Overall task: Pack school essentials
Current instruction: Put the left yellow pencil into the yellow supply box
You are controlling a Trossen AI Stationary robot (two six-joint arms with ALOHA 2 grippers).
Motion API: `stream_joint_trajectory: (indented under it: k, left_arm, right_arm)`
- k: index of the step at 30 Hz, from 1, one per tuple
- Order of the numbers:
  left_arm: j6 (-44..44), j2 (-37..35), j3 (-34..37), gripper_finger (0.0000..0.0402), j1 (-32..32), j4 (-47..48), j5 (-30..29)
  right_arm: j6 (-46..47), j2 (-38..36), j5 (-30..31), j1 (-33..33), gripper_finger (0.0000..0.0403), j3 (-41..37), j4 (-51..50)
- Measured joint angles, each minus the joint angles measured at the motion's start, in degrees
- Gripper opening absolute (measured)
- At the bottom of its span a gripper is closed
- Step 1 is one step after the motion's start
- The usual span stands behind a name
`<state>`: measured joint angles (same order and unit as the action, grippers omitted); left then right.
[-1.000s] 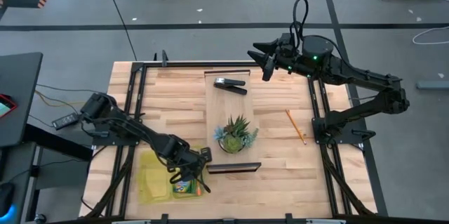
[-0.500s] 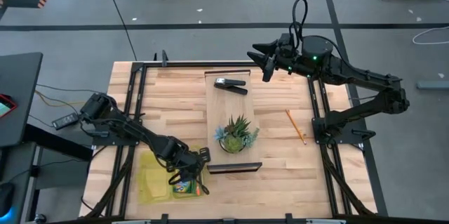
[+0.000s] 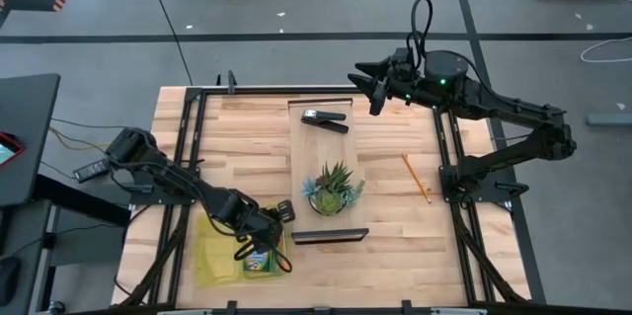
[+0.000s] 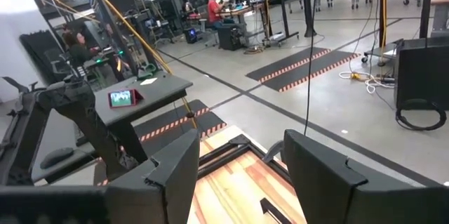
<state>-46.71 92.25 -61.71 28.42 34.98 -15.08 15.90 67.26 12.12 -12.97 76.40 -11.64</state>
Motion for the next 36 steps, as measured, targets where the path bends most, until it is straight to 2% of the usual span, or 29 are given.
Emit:
stream_joint_trajectory:
  k: [18, 25, 36]
  left_arm:
    - [2.55, -1.05, 6.36, 0.0024, 3.82, -0.94, -0.35]
    - [-1.21, -1.63, 9.57, 0.003, 3.49, -9.36, -0.41]
    - [-5.4, -1.53, 10.62, 0.0034, 0.91, -13.68, -0.23]
  right_arm:
    - [0.85, 0.0, 0.0, 0.02, 0.0213, 0.0, -2.57]
    - [1.05, 0.0, 0.0, -0.02, 0.0213, 0.0, -2.51]
    - [1.55, 0.26, 0.0, -0.02, 0.0213, 0.0, -2.36]
